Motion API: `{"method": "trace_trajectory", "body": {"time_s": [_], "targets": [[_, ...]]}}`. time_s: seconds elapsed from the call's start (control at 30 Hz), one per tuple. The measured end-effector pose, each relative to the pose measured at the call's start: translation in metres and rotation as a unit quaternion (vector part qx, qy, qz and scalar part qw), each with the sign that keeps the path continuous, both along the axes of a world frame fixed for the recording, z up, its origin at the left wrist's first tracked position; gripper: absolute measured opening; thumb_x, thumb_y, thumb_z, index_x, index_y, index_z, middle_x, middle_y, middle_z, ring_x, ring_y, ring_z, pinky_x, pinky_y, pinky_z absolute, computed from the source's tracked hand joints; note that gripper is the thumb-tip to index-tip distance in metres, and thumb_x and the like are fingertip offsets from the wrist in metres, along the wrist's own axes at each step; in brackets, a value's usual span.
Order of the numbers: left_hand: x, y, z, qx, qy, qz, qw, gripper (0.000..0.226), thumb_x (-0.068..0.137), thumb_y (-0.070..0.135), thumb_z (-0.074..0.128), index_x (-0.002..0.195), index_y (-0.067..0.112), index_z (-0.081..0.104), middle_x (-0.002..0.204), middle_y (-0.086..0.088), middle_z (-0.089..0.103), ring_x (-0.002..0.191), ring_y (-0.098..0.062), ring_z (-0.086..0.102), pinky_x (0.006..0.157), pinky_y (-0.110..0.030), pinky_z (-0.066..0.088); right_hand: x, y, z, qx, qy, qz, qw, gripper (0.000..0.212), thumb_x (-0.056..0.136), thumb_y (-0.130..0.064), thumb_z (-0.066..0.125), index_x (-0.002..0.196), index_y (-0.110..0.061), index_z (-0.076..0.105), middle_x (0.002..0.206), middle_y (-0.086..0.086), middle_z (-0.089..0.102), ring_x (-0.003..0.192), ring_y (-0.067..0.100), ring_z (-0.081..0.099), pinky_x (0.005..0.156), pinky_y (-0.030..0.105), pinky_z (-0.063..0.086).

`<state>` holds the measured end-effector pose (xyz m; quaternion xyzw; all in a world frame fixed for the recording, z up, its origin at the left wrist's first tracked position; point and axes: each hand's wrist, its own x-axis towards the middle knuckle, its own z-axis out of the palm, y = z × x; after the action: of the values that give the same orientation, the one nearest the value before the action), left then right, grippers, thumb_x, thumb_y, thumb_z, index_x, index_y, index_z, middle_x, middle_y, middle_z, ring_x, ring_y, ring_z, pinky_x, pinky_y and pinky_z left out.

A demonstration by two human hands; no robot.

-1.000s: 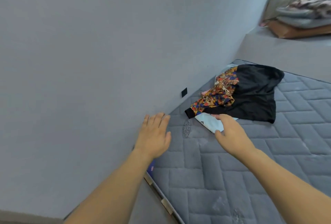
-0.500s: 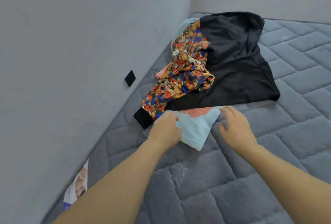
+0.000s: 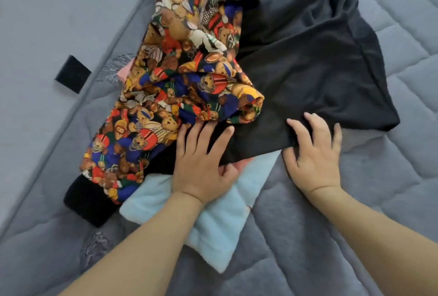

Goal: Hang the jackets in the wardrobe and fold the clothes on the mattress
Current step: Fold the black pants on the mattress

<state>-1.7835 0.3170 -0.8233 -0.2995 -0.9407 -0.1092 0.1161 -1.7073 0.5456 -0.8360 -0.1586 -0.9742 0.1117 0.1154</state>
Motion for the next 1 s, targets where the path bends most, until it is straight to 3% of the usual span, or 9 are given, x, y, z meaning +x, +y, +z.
{"method": "trace_trajectory", "body": {"time_s": [0.27,0.43,0.6,0.7,0.8,0.87,0.9,0.97,1.0], "targets": [[-0.003,-0.003,-0.007,-0.051,0.003,-0.027,0.998,0.060,0.079,0.040,0.059,0.138,0.025,0.057,0.137,-0.011,0.046,0.127,-0.040,0.042,0.116,-0.060,0.019,0.002,0.001,-0.003,-0.011,0.024,0.001,1.000,0.022,0.088,-0.019,0.045,0.108,-0.014,0.053,0.118,0.005,0.047,0.123,0.028,0.044,0.119,0.055,0.009],[-0.003,-0.002,-0.007,-0.027,0.014,-0.033,0.999,0.049,0.095,0.044,0.043,0.137,0.025,0.058,0.138,-0.013,0.053,0.128,-0.041,0.045,0.115,-0.060,0.021,0.002,0.003,-0.006,-0.017,0.055,0.007,0.998,0.019,0.091,-0.018,0.045,0.106,-0.013,0.055,0.112,0.003,0.049,0.116,0.026,0.045,0.119,0.052,0.011],[-0.006,-0.005,-0.009,-0.024,0.024,-0.032,0.999,0.049,0.091,0.037,0.049,0.139,0.028,0.056,0.144,-0.009,0.050,0.135,-0.038,0.040,0.117,-0.057,0.018,-0.001,0.005,-0.011,-0.001,0.101,0.019,0.995,0.016,0.092,-0.013,0.050,0.107,-0.013,0.056,0.105,0.006,0.055,0.108,0.026,0.048,0.115,0.046,0.018],[0.006,-0.004,0.001,-0.031,0.029,-0.040,0.998,0.046,0.089,0.036,0.056,0.134,0.029,0.059,0.144,-0.007,0.050,0.136,-0.038,0.040,0.116,-0.059,0.018,0.007,0.004,0.002,0.006,0.130,0.030,0.991,0.017,0.094,-0.016,0.045,0.094,-0.006,0.059,0.083,0.012,0.057,0.082,0.034,0.051,0.092,0.042,0.034],[0.034,-0.020,0.022,-0.041,0.080,-0.064,0.994,0.037,0.087,0.031,0.059,0.123,0.022,0.067,0.129,-0.010,0.060,0.121,-0.038,0.050,0.114,-0.060,0.022,0.040,-0.002,0.018,0.043,0.061,0.123,0.990,0.037,0.098,-0.028,0.033,0.076,-0.008,0.054,0.061,0.013,0.054,0.057,0.035,0.052,0.065,0.040,0.038],[0.079,-0.030,0.034,-0.043,0.092,-0.125,0.987,0.029,0.084,0.022,0.061,0.110,0.014,0.070,0.099,-0.010,0.063,0.092,-0.034,0.057,0.101,-0.052,0.038,0.085,0.001,0.022,0.065,0.001,0.169,0.983,0.038,0.099,-0.033,0.029,0.070,-0.015,0.044,0.053,0.010,0.052,0.050,0.035,0.052,0.058,0.038,0.033],[0.109,-0.032,0.038,-0.045,0.066,-0.150,0.985,0.022,0.083,0.021,0.062,0.102,0.013,0.069,0.085,-0.008,0.061,0.077,-0.033,0.057,0.084,-0.046,0.046,0.112,0.004,0.025,0.071,-0.026,0.181,0.980,0.037,0.099,-0.036,0.027,0.069,-0.017,0.040,0.051,0.008,0.051,0.049,0.034,0.053,0.057,0.037,0.032],[0.175,-0.028,0.051,-0.063,-0.052,-0.150,0.985,0.016,0.088,0.028,0.055,0.092,0.015,0.064,0.071,-0.005,0.060,0.062,-0.031,0.059,0.057,-0.038,0.043,0.159,0.010,0.036,0.084,-0.093,0.192,0.973,0.037,0.100,-0.039,0.026,0.070,-0.019,0.037,0.053,0.008,0.055,0.053,0.033,0.058,0.058,0.037,0.034],[0.208,-0.020,0.059,-0.076,-0.136,-0.123,0.980,0.020,0.094,0.033,0.048,0.094,0.017,0.061,0.073,-0.004,0.062,0.064,-0.031,0.061,0.055,-0.038,0.042,0.179,0.014,0.045,0.087,-0.136,0.192,0.968,0.037,0.101,-0.039,0.026,0.072,-0.020,0.038,0.059,0.008,0.060,0.061,0.034,0.061,0.060,0.038,0.037]]}}
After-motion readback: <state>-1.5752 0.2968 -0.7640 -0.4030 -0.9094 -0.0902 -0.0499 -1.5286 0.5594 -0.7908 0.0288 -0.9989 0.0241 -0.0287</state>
